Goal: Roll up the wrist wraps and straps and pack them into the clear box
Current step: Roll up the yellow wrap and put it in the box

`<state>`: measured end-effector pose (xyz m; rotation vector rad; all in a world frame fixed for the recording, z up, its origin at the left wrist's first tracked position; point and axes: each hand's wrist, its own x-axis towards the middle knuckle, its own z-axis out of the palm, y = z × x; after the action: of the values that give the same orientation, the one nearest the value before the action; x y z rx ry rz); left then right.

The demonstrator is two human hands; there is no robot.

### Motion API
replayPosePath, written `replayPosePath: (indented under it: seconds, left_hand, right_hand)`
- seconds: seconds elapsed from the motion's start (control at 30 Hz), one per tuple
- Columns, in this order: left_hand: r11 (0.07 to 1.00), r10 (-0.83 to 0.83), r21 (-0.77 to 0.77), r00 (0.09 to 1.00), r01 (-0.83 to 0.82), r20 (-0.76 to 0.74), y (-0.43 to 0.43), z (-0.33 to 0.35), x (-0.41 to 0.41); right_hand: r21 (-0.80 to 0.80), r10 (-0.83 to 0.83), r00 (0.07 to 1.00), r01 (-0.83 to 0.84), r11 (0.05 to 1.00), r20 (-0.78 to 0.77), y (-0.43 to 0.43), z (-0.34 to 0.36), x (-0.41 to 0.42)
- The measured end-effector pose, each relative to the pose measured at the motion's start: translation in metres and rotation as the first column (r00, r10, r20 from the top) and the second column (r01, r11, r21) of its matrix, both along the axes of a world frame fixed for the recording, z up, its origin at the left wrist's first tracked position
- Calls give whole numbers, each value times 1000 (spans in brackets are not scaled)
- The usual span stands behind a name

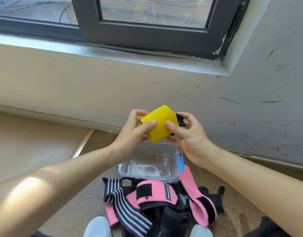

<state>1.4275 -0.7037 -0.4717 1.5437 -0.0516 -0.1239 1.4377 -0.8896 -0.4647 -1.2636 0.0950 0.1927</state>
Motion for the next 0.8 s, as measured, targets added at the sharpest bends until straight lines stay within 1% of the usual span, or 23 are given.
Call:
replayPosePath:
  seconds: [0.07, 0.17, 0.23, 0.3, 0.33, 0.43, 0.5, 0.6, 0.67, 0.73, 0.8]
  left_hand:
    - [999, 35, 3, 999, -35, -33, 2, 2, 6]
    - [998, 45, -45, 997, -47, -56, 6, 3, 9]
    - [999, 38, -24, 998, -40, -51, 5, 3, 6]
    - [999, 42, 30, 998, -40, -40, 2, 0, 1]
    - [997, 56, 58, 998, -54, -32, 1, -2, -1]
    - [987, 109, 119, 994, -108, 1, 1, -9, -1]
    - [986, 108, 127, 994, -108, 5, 2, -13, 1]
    - [992, 79, 100, 997, -78, -8, 3, -21, 6]
    - [991, 51, 127, 999, -49, -8, 4, -29, 13]
    - [988, 29, 153, 999, -26, -15, 6, -42, 21]
    - [985, 23, 170, 999, -15, -44, 10, -59, 27]
  right_hand:
    - [-61, -39, 997, 42, 997, 60, 2, -1, -1]
    - [-137, -113, 989, 125, 983, 96, 2, -3, 2]
    - [-207, -153, 977, 182, 961, 147, 0, -5, 6]
    - [-285, -94, 971, 156, 946, 219, -1, -5, 7]
    - [-302, -49, 973, 117, 946, 224, -1, -5, 6]
    - [-301, 89, 988, -47, 952, 128, -1, -4, 5]
    - [-332, 138, 987, -104, 938, 83, -2, -4, 8]
    - [-466, 177, 984, -154, 871, 6, -1, -8, 23]
    - [-536, 196, 978, -201, 820, -67, 3, -14, 37]
    - [-546, 208, 973, -227, 807, -98, 8, -23, 49]
    - [-540, 174, 978, -211, 815, -118, 12, -42, 57]
